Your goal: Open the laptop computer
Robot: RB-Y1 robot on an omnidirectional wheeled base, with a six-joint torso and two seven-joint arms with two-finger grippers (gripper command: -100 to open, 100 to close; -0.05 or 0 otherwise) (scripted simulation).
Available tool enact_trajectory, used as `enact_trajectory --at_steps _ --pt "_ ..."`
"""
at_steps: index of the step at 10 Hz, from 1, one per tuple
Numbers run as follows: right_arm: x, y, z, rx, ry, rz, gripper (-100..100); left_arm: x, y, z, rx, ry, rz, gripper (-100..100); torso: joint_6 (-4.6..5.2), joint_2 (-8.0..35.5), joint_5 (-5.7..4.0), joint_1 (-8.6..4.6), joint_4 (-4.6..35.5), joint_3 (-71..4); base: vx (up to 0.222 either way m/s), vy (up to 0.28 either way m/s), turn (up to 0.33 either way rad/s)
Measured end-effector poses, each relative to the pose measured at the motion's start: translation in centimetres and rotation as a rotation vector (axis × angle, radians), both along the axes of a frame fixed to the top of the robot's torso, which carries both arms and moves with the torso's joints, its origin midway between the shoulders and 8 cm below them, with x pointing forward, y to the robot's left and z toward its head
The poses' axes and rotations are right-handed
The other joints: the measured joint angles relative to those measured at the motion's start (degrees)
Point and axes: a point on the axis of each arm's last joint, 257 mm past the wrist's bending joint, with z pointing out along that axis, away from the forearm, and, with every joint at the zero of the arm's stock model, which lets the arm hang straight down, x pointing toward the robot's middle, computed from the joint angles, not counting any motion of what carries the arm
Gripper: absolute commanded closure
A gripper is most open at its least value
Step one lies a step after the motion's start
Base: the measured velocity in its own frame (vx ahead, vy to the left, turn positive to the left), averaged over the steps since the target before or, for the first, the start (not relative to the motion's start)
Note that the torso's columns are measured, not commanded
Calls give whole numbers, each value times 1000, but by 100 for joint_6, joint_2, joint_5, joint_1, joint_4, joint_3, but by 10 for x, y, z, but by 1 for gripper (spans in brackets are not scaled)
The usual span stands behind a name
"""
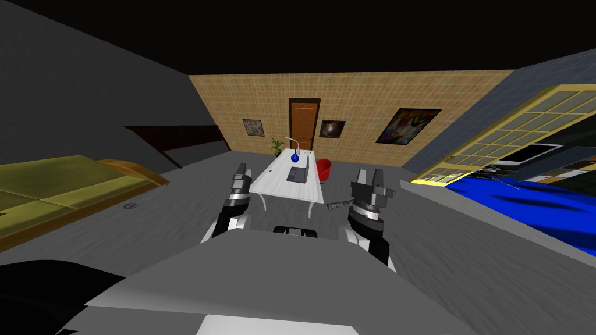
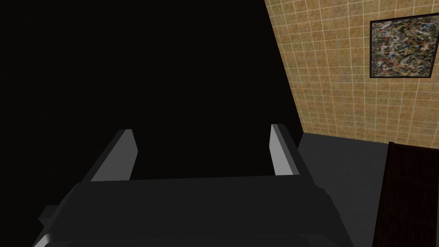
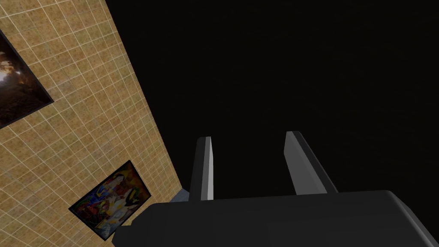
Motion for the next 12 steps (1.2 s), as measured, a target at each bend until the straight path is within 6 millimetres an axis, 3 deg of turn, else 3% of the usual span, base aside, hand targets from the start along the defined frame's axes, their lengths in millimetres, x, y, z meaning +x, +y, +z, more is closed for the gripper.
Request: enact_trajectory --at_steps 1,2,4,7,12 --pt "0 0 0 0 0 0 0 0 0 0 0 0 0 0 0 423 0 0 423 -846 0 0 0" --pt "0 0 0 0 0 0 0 0 0 0 0 0 0 -100 0 846 0 0 846 -1692 10 -18 -34" --pt "0 0 0 0 1 0 0 4 -1 -4 46 19 -14 -100 0 1091 -2 -9 1090 -2199 7 -50 -45" --pt "0 0 0 0 1 0 0 19 1 -18 127 65 -16 -100 2 1105 -4 -15 1112 -2234 26 -104 -95" --pt "0 0 0 0 1 0 0 48 22 -50 217 159 36 -100 0 1114 2 5 1114 -2229 28 -128 -90"
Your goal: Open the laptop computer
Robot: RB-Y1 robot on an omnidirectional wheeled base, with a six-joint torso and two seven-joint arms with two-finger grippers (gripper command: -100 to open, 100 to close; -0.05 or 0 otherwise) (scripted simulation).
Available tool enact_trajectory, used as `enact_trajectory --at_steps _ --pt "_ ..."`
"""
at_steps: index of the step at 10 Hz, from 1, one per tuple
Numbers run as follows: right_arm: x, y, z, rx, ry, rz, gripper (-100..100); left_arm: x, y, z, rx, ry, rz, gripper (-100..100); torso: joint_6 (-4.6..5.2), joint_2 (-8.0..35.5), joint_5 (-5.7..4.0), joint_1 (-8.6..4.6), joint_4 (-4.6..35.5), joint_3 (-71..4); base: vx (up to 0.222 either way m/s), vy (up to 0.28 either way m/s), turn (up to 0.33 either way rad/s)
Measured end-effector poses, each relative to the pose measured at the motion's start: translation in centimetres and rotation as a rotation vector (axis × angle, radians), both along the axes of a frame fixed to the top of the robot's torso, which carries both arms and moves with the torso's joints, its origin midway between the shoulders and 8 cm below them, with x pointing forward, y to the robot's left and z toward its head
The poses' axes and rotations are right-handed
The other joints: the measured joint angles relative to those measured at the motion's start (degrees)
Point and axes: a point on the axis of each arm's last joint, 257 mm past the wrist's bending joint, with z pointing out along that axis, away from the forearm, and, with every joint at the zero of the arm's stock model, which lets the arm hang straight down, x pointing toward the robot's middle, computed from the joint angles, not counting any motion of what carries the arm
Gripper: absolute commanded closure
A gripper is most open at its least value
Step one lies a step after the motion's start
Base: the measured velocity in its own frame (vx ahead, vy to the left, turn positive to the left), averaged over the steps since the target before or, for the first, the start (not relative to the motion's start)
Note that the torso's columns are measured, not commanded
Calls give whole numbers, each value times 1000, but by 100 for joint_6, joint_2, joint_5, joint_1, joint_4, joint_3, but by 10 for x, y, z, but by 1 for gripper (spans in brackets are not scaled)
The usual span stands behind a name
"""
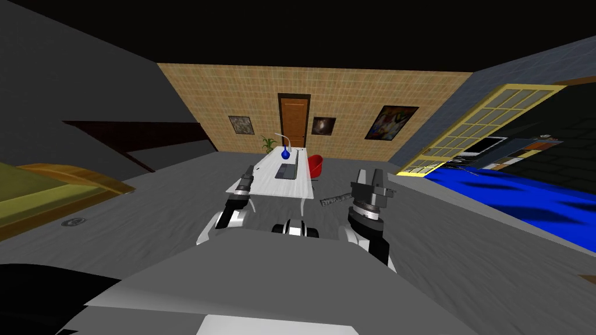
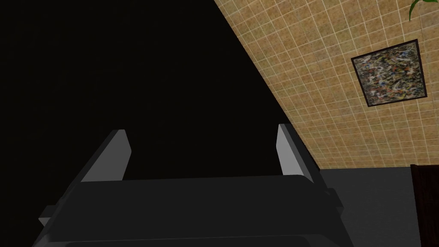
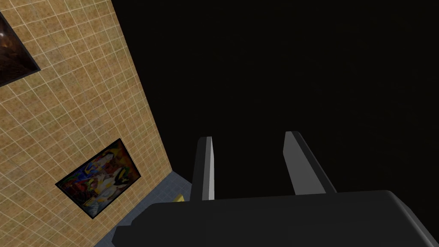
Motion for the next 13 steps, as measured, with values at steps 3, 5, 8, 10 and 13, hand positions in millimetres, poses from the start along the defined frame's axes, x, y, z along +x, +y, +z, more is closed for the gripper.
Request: enact_trajectory --at_steps 3,5,8,10,13 --pt "0 0 0 0 0 0 0 15 14 -17 38 47 38 -100 0 -2 -1 -2 0 -2 30 -109 -87" --pt "0 0 0 0 0 0 0 25 22 -27 61 77 63 -100 0 2 -2 -7 0 0 28 -113 -81" --pt "0 0 0 0 0 0 0 38 35 -43 88 121 97 -100 1 -2 0 -1 -1 -2 38 -94 -73" --pt "0 0 0 0 0 0 0 47 44 -51 104 148 118 -100 0 4 0 0 1 2 27 -78 -65" --pt "0 0 0 0 0 0 0 58 62 -68 146 199 157 -100 1 -5 -6 -19 -1 -3 35 -128 -100"
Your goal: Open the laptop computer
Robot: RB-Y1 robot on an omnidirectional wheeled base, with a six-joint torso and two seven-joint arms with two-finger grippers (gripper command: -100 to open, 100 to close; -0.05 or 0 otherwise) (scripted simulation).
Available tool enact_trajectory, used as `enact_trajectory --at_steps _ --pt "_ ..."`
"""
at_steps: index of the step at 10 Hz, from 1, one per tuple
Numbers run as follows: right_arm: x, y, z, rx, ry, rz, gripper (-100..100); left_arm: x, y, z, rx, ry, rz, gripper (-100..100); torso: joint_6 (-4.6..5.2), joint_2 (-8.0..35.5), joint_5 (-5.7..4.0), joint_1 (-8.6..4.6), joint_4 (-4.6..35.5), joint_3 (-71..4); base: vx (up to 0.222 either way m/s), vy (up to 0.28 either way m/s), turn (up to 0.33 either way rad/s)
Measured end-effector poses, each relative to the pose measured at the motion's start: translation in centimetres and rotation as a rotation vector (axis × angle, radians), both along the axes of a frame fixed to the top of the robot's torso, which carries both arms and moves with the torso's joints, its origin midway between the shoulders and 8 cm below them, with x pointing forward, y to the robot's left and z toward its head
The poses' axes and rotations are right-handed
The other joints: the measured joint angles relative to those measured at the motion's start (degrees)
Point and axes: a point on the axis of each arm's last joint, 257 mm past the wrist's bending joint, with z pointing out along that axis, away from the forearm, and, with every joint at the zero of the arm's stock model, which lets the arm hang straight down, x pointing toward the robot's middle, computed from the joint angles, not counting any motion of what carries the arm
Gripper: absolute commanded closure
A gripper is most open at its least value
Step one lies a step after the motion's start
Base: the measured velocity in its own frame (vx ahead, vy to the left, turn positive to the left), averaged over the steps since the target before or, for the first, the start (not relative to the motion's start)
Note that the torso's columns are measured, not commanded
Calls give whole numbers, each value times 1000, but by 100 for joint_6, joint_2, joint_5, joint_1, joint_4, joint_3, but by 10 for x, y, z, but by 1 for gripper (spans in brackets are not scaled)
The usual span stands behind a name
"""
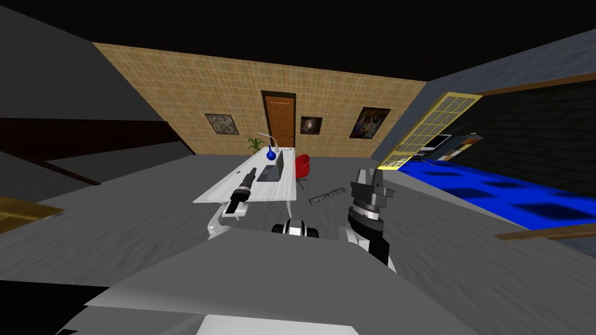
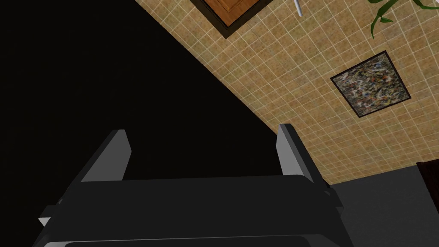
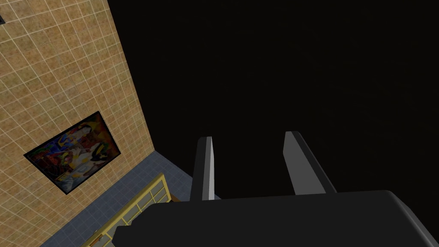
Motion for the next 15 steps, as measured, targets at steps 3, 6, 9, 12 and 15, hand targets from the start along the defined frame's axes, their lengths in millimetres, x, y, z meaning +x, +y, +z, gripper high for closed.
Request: enact_trajectory --at_steps 3,6,9,12,15 --pt "0 0 0 0 0 0 0 12 20 -8 50 45 34 -100 0 1 7 23 0 1 48 -105 -80" --pt "0 0 0 0 0 0 0 24 42 -15 106 94 74 -100 0 4 2 4 1 2 48 -99 -73" --pt "0 0 0 0 0 0 0 31 62 -24 141 130 105 -100 0 5 5 13 2 4 33 -91 -85" --pt "0 0 0 0 0 0 0 40 85 -31 183 179 151 -100 -1 -2 3 13 -1 -1 53 -120 -94" --pt "0 0 0 0 0 0 0 48 107 -39 211 222 191 -100 -1 7 7 23 2 4 52 -78 -67"
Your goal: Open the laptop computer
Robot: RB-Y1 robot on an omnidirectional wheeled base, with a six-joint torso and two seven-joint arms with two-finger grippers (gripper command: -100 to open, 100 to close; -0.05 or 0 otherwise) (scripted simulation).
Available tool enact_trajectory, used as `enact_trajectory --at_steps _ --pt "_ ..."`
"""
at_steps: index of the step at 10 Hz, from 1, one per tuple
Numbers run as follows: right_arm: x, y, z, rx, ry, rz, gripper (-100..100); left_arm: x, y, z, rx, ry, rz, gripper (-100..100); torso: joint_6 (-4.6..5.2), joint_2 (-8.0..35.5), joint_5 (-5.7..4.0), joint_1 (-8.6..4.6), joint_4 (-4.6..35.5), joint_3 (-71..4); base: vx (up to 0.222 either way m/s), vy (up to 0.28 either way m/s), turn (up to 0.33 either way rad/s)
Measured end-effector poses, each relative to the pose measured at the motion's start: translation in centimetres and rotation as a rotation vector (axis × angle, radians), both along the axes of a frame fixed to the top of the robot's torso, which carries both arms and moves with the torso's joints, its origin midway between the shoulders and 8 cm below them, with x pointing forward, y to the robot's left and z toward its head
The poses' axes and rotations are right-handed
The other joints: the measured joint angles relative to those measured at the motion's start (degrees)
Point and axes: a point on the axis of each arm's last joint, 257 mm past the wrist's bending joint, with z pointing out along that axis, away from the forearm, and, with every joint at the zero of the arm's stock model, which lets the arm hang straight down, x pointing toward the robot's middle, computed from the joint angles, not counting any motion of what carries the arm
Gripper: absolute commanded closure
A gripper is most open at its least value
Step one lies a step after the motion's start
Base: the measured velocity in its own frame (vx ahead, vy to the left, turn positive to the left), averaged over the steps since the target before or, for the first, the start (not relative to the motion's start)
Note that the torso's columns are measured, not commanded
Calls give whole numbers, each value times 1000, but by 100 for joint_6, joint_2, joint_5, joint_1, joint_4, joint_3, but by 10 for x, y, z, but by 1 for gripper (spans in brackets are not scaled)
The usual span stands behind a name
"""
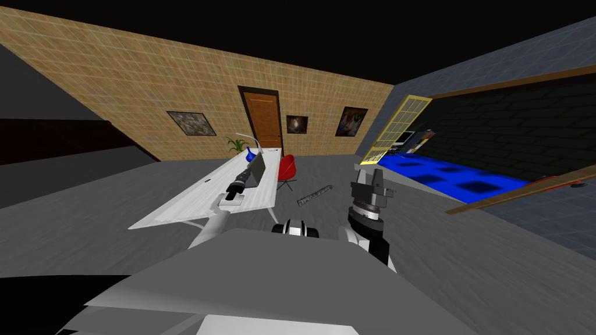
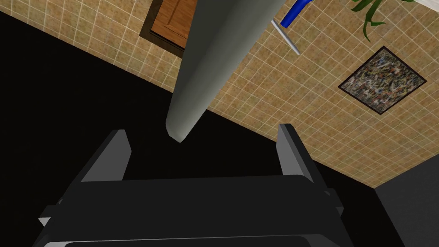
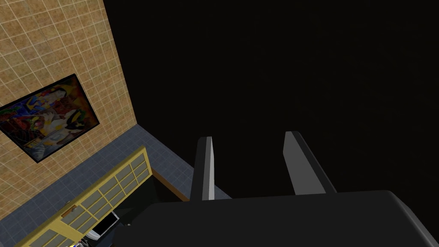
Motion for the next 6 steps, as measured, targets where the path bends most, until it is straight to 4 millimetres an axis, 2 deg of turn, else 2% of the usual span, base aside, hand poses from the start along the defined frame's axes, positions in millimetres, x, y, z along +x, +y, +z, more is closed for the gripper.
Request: enact_trajectory --at_steps 2,3,4,5,6 --pt "0 0 0 0 0 0 0 4 14 -4 16 23 23 -100 0 2 -2 -8 1 2 26 -49 -36" --pt "0 0 0 0 0 0 0 4 14 -5 18 25 25 -100 -2 7 -1 0 2 4 56 21 -58" --pt "0 0 0 0 0 0 0 7 18 0 20 23 29 -100 1 -9 2 11 -1 -4 36 18 -20" --pt "0 0 0 0 0 0 0 7 19 1 19 24 30 100 -2 -4 2 1 -3 -3 5 3 3" --pt "0 0 0 0 0 0 0 7 19 1 19 24 30 100 0 4 -3 -11 1 3 -27 56 29"
